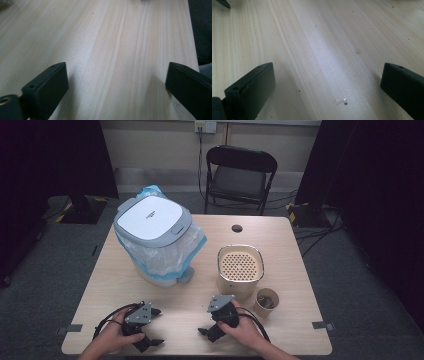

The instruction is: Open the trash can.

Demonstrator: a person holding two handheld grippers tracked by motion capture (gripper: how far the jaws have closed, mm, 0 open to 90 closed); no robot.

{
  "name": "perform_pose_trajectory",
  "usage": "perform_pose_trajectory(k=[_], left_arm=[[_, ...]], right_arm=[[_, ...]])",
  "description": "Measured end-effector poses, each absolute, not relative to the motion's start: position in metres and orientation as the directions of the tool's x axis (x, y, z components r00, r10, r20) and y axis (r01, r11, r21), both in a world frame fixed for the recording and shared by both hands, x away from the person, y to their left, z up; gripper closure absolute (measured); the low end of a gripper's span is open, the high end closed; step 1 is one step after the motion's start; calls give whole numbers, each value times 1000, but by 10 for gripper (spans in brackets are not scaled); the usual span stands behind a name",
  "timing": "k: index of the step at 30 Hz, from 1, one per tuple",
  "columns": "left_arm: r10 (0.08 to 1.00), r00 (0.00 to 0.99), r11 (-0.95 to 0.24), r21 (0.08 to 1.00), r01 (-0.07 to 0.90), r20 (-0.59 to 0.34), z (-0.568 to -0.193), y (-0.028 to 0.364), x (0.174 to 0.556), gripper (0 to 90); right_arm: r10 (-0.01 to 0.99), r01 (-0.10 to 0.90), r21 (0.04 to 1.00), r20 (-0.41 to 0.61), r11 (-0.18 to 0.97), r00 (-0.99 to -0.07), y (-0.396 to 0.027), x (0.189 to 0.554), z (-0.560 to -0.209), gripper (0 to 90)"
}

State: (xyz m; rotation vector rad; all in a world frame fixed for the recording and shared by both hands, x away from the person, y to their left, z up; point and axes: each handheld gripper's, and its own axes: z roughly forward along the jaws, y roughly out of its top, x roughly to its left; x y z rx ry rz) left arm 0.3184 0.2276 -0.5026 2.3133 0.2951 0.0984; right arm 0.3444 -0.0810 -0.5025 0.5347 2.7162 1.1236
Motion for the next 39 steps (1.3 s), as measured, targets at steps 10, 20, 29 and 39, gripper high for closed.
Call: perform_pose_trajectory(k=[10, 20, 29, 39], left_arm=[[252, 968, -681, 708, 190, -17, -502, 227, 318, 14], [252, 968, -677, 712, 189, -18, -502, 227, 318, 9], [251, 968, -677, 711, 189, -18, -502, 227, 319, 9], [251, 968, -677, 711, 189, -18, -502, 227, 318, 9]], right_arm=[[373, 266, 693, -5, 670, -928, -82, 345, -501, 0], [362, 289, 655, 25, 698, -932, -90, 351, -483, 163], [309, 253, 641, 26, 725, -951, -88, 347, -455, 166], [272, 228, 632, 28, 740, -962, -86, 346, -428, 170]])
